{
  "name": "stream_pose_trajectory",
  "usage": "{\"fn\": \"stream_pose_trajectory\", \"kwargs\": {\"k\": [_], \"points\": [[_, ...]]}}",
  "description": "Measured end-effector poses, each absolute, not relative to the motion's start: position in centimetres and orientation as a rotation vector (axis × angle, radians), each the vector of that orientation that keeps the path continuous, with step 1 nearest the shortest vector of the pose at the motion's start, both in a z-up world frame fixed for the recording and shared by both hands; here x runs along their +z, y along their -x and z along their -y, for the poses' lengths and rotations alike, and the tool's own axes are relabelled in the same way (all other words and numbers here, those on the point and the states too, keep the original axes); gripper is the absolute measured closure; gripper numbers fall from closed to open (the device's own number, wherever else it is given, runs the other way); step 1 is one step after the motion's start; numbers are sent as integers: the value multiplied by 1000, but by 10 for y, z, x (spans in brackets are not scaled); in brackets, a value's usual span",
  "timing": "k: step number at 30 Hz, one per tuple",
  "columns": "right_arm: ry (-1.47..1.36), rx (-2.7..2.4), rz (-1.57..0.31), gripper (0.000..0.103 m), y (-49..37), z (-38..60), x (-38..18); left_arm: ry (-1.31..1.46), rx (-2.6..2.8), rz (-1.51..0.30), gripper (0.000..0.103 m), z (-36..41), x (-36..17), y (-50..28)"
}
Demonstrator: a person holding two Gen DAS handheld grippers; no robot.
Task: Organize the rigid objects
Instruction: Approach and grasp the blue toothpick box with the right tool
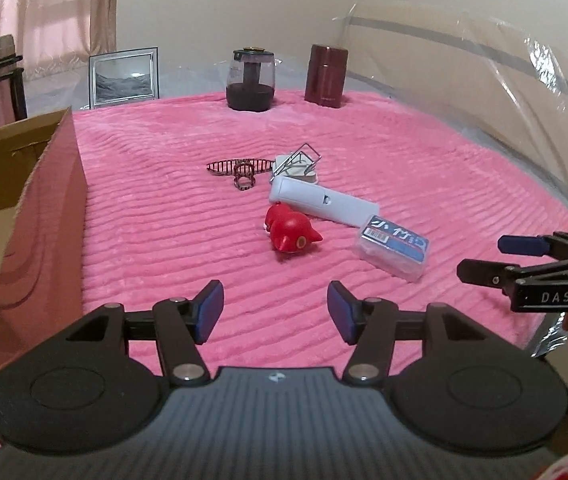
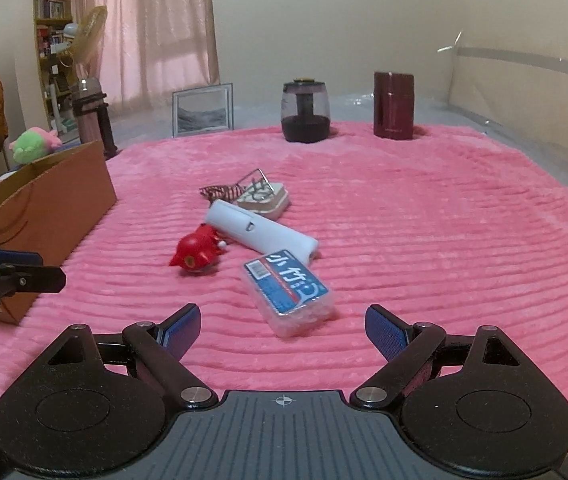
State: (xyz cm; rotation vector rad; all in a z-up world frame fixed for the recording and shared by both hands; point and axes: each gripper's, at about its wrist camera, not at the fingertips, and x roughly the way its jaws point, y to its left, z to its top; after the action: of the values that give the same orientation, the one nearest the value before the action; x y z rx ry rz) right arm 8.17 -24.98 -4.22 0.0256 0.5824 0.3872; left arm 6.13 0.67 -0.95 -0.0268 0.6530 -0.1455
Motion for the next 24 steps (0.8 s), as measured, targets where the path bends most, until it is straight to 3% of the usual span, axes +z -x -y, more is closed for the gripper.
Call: {"fn": "stream_pose_trajectory", "kwargs": {"k": [21,24], "points": [[72,532,-667,17,-174,239,-90,-7,-165,-653,50,10,-51,-139],[101,558,-677,24,-183,234,-94,-1,-166,-663,50,10,-56,-146]]}}
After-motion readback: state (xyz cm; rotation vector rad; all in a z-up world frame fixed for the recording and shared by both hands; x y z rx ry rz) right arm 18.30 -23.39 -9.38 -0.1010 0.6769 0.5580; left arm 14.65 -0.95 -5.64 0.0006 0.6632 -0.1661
